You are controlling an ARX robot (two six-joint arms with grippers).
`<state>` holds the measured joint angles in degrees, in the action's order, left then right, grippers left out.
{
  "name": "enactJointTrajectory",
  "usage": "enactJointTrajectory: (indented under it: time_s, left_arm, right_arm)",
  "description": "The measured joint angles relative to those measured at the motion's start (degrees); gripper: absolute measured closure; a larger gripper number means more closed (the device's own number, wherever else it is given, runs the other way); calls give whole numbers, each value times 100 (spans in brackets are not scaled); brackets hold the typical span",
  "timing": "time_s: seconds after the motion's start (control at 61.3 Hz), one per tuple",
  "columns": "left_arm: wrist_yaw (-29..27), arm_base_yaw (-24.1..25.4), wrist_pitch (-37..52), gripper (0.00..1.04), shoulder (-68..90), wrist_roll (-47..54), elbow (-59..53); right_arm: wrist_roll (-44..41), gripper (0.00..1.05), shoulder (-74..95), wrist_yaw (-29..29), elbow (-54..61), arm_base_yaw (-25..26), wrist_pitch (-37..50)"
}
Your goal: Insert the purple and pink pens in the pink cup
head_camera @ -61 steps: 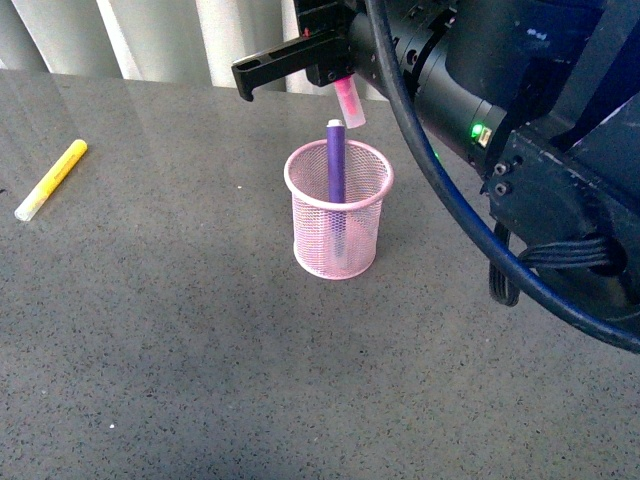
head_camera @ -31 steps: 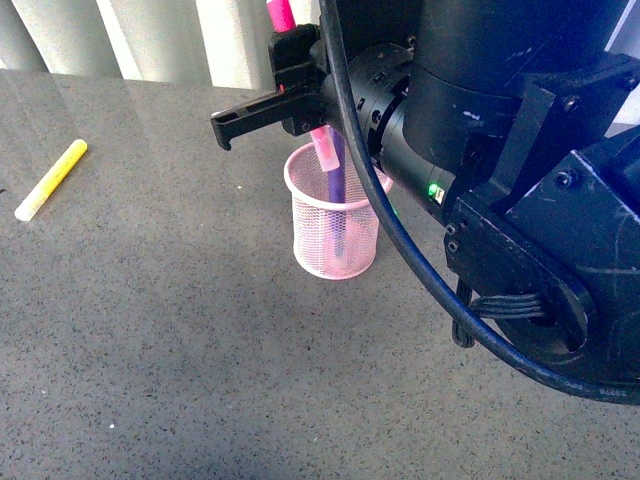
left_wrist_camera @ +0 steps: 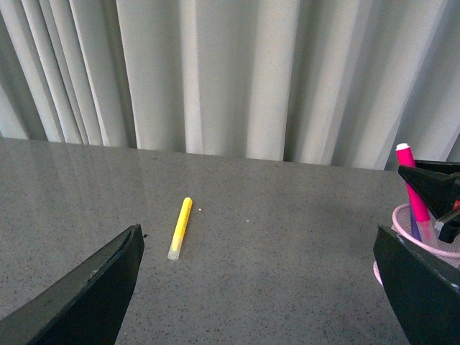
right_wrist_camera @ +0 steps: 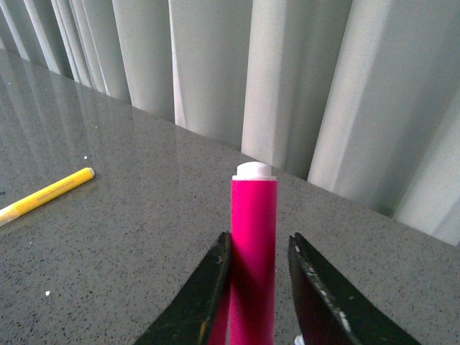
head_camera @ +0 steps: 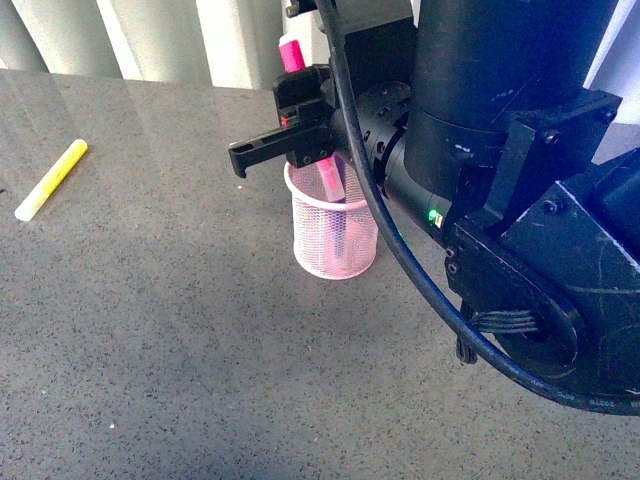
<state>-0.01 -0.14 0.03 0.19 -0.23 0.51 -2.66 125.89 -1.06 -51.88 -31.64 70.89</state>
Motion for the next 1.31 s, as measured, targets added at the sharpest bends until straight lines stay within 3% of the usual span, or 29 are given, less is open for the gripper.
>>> enactJointTrajectory:
  time_s: [0.424, 0.571, 0.653, 0.848, 1.012, 1.126, 1.305]
  left_arm:
    - [0, 0, 0, 7, 0, 0, 0]
    - [0, 0, 0, 7, 0, 0, 0]
    - [0, 0, 0, 7, 0, 0, 0]
    - [0, 0, 0, 7, 0, 0, 0]
    - [4, 0, 0, 7, 0, 0, 0]
    - [-9, 0, 0, 7, -2, 0, 0]
    - [2, 0, 0, 7, 0, 0, 0]
  right_arm:
    - [337, 5, -671, -424, 520, 107, -332]
    - [367, 7, -1349, -529, 901, 343, -726]
    - [470, 7, -1784, -863, 1132, 577, -1217]
    - [769, 7, -3158, -1530, 1884, 1458, -3176]
    - [815, 7, -3386, -1552, 1982, 1598, -3303]
    - [393, 33, -3204, -1110, 2981, 1755, -503]
    - [291, 65, -4402, -903, 3657, 2168, -428]
